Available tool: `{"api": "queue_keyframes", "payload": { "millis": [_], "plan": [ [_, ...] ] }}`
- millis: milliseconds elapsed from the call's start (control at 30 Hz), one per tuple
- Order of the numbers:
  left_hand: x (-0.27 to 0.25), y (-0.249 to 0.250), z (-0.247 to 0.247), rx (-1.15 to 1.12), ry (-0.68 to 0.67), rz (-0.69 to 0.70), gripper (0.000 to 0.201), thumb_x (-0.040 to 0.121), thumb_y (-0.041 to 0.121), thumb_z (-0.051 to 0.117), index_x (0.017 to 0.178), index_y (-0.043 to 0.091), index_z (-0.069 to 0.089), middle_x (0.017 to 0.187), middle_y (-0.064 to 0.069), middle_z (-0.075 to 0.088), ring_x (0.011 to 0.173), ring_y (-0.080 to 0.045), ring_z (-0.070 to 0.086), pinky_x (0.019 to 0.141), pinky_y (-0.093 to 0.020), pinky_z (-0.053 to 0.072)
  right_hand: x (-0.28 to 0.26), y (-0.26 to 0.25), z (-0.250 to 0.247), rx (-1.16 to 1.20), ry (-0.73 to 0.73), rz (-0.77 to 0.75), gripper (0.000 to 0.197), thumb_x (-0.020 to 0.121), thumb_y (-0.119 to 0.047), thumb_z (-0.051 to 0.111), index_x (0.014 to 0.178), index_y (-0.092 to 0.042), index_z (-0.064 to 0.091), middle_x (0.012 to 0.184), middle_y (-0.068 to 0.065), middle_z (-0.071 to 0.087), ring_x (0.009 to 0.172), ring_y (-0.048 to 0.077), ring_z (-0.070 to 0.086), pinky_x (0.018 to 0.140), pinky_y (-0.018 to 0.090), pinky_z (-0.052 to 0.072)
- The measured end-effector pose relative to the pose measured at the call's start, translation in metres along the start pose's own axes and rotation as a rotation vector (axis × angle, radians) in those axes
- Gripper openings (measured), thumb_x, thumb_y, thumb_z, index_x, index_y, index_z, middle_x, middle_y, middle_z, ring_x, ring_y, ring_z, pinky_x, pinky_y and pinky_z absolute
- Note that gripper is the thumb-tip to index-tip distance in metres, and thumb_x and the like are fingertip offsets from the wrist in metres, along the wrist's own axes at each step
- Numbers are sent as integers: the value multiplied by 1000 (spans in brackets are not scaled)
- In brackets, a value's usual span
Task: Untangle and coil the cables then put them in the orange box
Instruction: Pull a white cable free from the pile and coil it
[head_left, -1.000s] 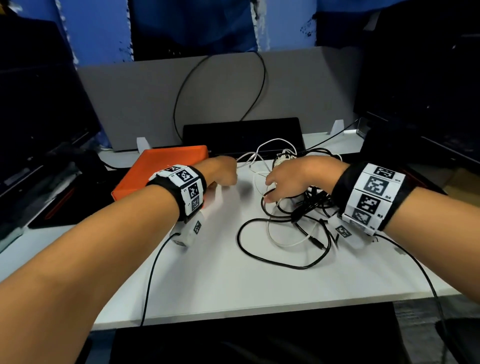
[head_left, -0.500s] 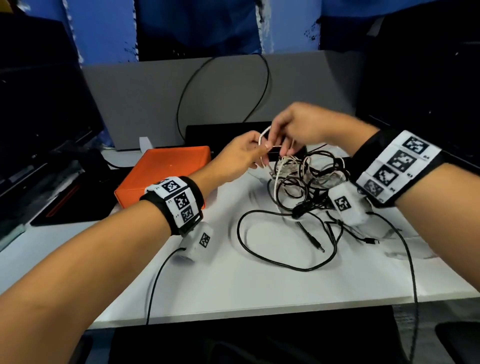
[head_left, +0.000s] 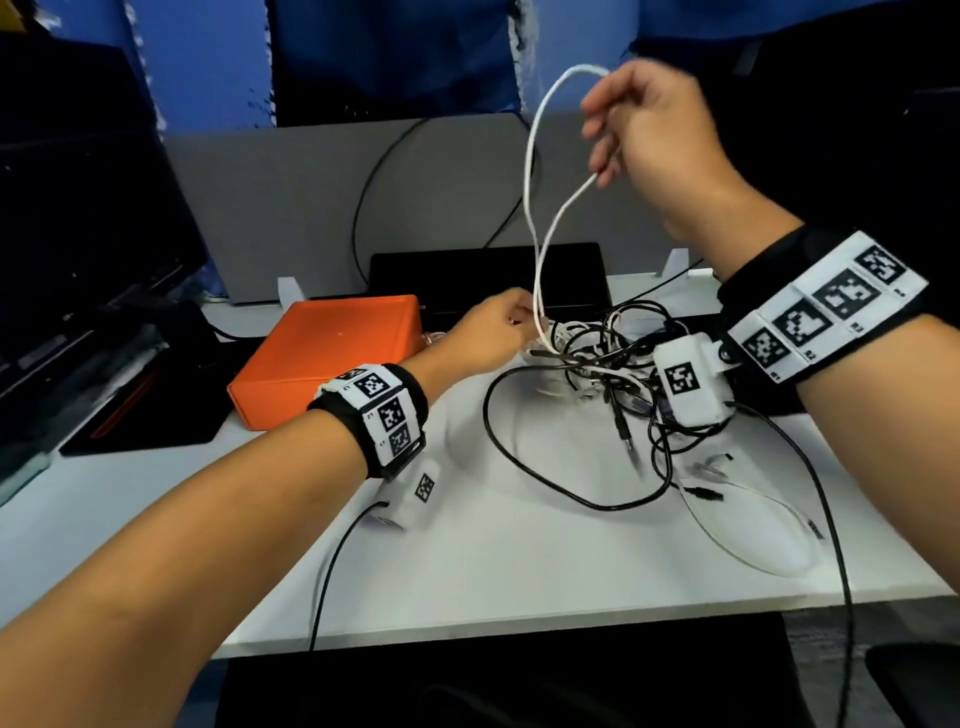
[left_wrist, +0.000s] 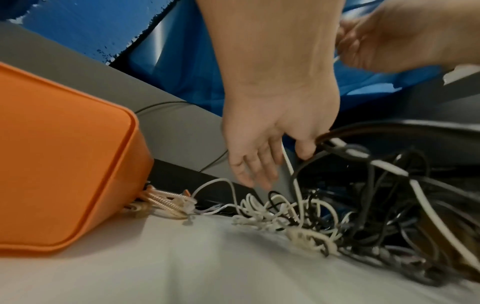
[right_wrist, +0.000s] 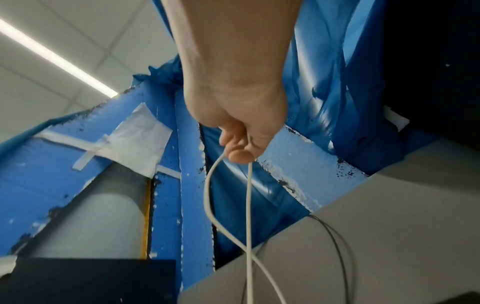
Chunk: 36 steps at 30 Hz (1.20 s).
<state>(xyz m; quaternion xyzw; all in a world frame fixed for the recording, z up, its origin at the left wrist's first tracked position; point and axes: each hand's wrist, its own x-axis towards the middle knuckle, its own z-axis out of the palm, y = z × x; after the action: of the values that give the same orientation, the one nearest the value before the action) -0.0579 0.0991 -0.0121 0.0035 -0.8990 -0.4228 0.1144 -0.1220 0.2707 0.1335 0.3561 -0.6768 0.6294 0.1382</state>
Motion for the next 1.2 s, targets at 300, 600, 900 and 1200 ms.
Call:
{"api": "queue_keyframes", "payload": {
  "millis": [300, 600, 900, 1200],
  "plan": [
    [3, 48, -30, -448, 90, 73, 34, 112, 25, 37, 96, 8, 62, 73, -7, 61, 64, -19, 64, 63, -35, 55, -23, 26, 6, -39, -302, 75, 30, 100, -2, 52, 110, -31, 57, 115, 3, 63, 87, 18, 72, 73, 34, 59],
    [-2, 42, -56, 256, -232, 12, 20, 94, 13, 66, 112, 21, 72, 107, -8, 75, 93, -19, 69, 83, -36, 54, -52, 87, -7, -887, -955, 443, 50, 92, -44, 73, 132, -22, 53, 100, 2, 65, 74, 21, 69, 62, 33, 56],
    [-7, 26, -29, 405, -427, -38, 17, 89, 19, 67, 105, 23, 73, 106, -6, 73, 85, -17, 65, 69, -27, 56, -26, 90, -17, -805, -706, 288, 23, 100, -12, 63, 78, -15, 55, 65, 7, 64, 40, 10, 59, 45, 23, 47],
    [-10, 20, -22, 542, -544, -62, 31, 93, 18, 65, 122, 28, 71, 117, 2, 71, 112, -20, 65, 105, -41, 49, 5, 54, -40, -633, -600, 397, 22, 97, -5, 47, 96, -9, 69, 82, 12, 74, 64, 26, 68, 65, 33, 52]
  ]
}}
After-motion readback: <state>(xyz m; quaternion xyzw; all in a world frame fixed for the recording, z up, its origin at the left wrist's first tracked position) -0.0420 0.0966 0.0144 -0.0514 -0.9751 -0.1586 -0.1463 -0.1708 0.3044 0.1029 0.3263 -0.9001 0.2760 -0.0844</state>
